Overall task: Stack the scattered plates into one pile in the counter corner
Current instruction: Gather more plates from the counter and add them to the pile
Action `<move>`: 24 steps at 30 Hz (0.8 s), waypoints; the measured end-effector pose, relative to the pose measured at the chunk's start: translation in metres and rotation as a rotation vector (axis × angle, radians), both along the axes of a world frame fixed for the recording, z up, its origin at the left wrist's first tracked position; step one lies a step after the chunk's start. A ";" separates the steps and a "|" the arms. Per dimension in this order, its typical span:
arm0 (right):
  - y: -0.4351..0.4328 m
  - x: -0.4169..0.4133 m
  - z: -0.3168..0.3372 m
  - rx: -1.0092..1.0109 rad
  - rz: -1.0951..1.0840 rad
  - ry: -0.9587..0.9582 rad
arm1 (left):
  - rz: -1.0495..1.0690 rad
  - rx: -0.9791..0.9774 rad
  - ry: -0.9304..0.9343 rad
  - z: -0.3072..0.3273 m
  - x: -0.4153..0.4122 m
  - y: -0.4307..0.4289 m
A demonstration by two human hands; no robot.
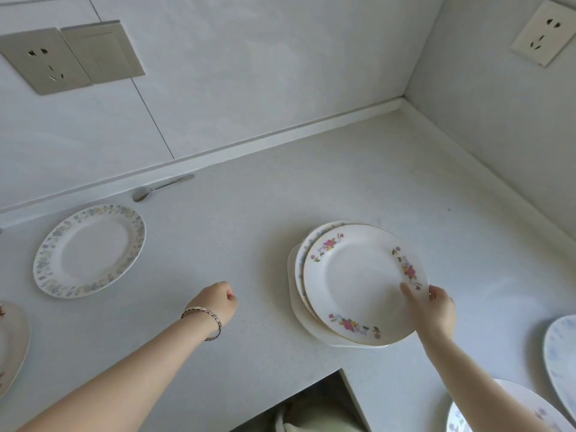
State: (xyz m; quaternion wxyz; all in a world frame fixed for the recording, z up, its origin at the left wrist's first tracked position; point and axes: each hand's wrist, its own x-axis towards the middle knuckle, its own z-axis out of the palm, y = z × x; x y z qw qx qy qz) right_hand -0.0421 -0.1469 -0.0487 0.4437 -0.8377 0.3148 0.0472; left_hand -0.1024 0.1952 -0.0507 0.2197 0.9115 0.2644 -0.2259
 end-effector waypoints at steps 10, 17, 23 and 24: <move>0.012 0.009 0.015 -0.288 0.211 0.108 | -0.028 0.031 0.004 -0.001 0.003 -0.006; 0.049 0.021 0.037 -0.754 0.868 0.052 | 0.021 0.030 0.025 -0.002 -0.009 -0.001; 0.162 0.009 0.052 -0.285 1.109 0.136 | 0.151 0.037 0.020 0.004 -0.043 0.039; 0.185 0.006 0.051 -0.288 1.167 0.140 | 0.177 0.040 0.019 0.007 -0.051 0.051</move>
